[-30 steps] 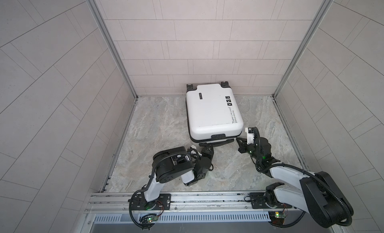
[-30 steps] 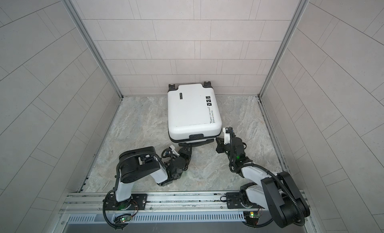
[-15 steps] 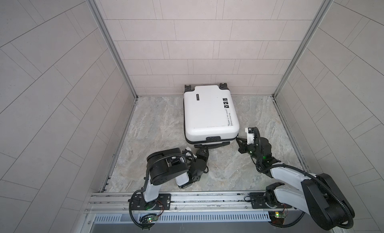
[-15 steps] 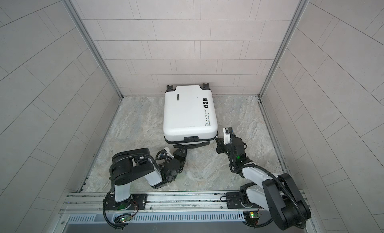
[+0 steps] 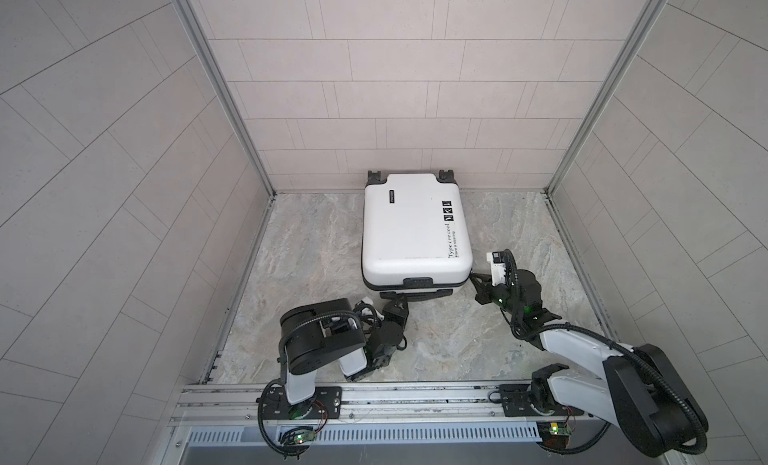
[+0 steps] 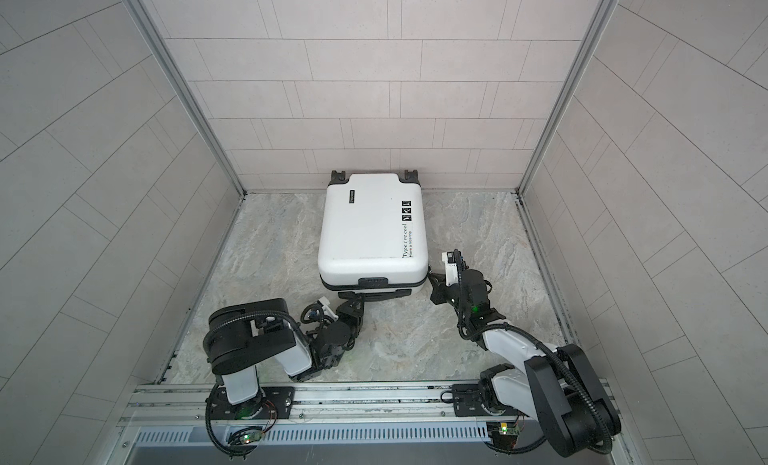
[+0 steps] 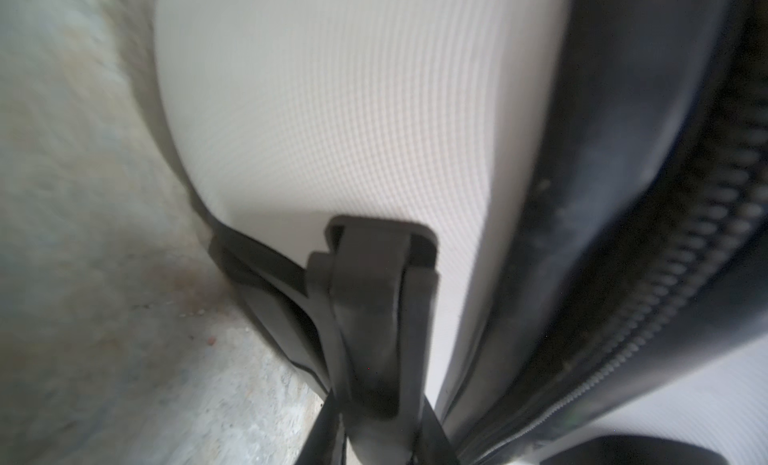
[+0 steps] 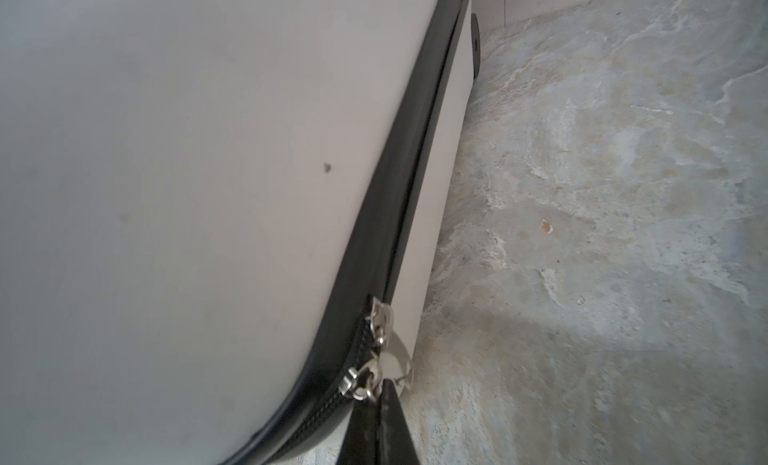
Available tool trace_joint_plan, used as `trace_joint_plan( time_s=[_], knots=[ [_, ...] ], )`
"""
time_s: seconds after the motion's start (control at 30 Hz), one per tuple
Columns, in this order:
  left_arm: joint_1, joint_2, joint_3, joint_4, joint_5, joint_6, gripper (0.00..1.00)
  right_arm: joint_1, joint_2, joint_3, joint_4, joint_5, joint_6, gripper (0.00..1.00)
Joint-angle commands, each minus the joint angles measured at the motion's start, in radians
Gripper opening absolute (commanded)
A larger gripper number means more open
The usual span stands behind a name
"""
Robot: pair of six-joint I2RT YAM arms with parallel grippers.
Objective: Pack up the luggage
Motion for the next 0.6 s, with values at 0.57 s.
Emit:
trace_joint_plan(
  time_s=[0.57],
  knots=[
    [0.046, -0.1, -0.057, -0.154, -0.158, 0.039, 0.0, -0.039, 0.117, 0.168, -0.036, 0.115, -0.045, 0.0]
  ],
)
